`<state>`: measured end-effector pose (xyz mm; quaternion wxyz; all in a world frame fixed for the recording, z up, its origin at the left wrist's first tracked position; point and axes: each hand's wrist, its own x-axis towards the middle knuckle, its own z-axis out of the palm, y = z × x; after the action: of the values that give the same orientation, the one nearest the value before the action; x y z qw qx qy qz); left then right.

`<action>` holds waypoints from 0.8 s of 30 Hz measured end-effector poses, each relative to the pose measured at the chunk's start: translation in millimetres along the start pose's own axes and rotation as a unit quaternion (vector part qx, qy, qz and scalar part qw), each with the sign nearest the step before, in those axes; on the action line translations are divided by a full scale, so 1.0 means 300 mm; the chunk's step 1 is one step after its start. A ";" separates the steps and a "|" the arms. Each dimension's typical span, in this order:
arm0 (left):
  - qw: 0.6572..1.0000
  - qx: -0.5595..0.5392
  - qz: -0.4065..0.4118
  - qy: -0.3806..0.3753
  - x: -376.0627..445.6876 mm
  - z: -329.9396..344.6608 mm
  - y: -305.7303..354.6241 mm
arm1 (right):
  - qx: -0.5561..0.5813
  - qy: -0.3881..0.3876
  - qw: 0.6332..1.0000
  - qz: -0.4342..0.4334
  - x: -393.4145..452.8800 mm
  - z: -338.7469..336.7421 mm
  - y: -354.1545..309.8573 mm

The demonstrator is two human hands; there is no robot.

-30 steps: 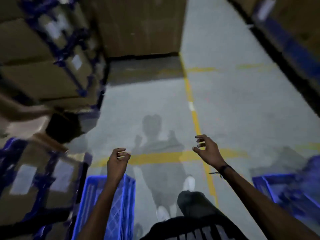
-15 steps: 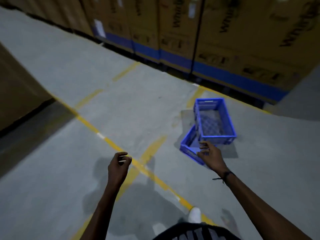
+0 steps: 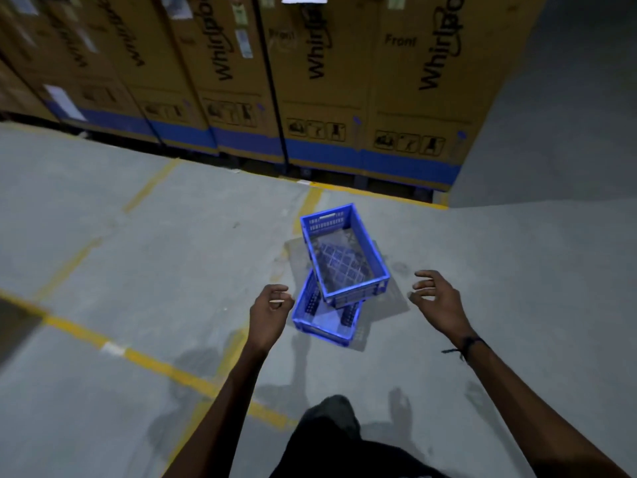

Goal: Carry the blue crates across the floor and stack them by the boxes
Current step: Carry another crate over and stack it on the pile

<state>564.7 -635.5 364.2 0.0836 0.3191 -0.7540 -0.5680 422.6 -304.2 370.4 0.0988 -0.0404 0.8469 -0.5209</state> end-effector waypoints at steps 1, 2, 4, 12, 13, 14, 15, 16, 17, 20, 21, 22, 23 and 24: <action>1.000 0.002 -0.002 -0.007 0.035 0.035 0.016 | 0.004 0.003 1.000 0.004 0.036 -0.014 0.000; 1.000 0.002 -0.003 -0.012 0.069 0.069 0.030 | 0.006 0.006 1.000 0.007 0.075 -0.026 0.001; 1.000 0.002 -0.003 -0.015 0.142 0.135 0.053 | 0.008 0.005 1.000 0.008 0.165 -0.044 0.006; 0.999 -0.007 -0.037 0.027 0.521 0.379 0.102 | -0.009 -0.051 0.998 -0.020 0.736 -0.095 -0.060; 0.998 -0.015 -0.046 0.044 0.570 0.398 0.113 | -0.013 -0.062 0.998 -0.022 0.814 -0.097 -0.080; 0.996 -0.022 -0.057 0.061 0.615 0.413 0.122 | -0.017 -0.073 0.997 -0.022 0.885 -0.097 -0.099; 0.994 -0.029 -0.069 0.077 0.659 0.426 0.132 | -0.021 -0.085 0.996 -0.022 0.954 -0.096 -0.118; 0.992 -0.034 -0.083 0.091 0.699 0.440 0.143 | -0.025 -0.099 0.995 -0.024 1.021 -0.094 -0.138; 0.989 -0.040 -0.094 0.103 0.735 0.453 0.155 | -0.030 -0.114 0.993 -0.028 1.087 -0.090 -0.155; 0.983 -0.054 -0.110 0.136 0.827 0.490 0.186 | -0.051 -0.159 0.985 -0.045 1.276 -0.059 -0.208; 0.981 -0.056 -0.116 0.146 0.851 0.502 0.194 | -0.057 -0.174 0.982 -0.051 1.335 -0.042 -0.225; 0.979 -0.060 -0.121 0.153 0.870 0.514 0.205 | -0.063 -0.190 0.978 -0.057 1.391 -0.022 -0.241; 0.977 -0.064 -0.127 0.159 0.888 0.526 0.211 | -0.070 -0.207 0.974 -0.061 1.446 0.003 -0.255; 0.975 -0.063 -0.131 0.167 0.905 0.536 0.215 | -0.080 -0.228 0.968 -0.065 1.501 0.034 -0.267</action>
<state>248.6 -652.9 304.0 0.1534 0.4991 -0.6437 -0.5595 -18.0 -426.6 380.8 0.2518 -0.2214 0.8365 -0.4335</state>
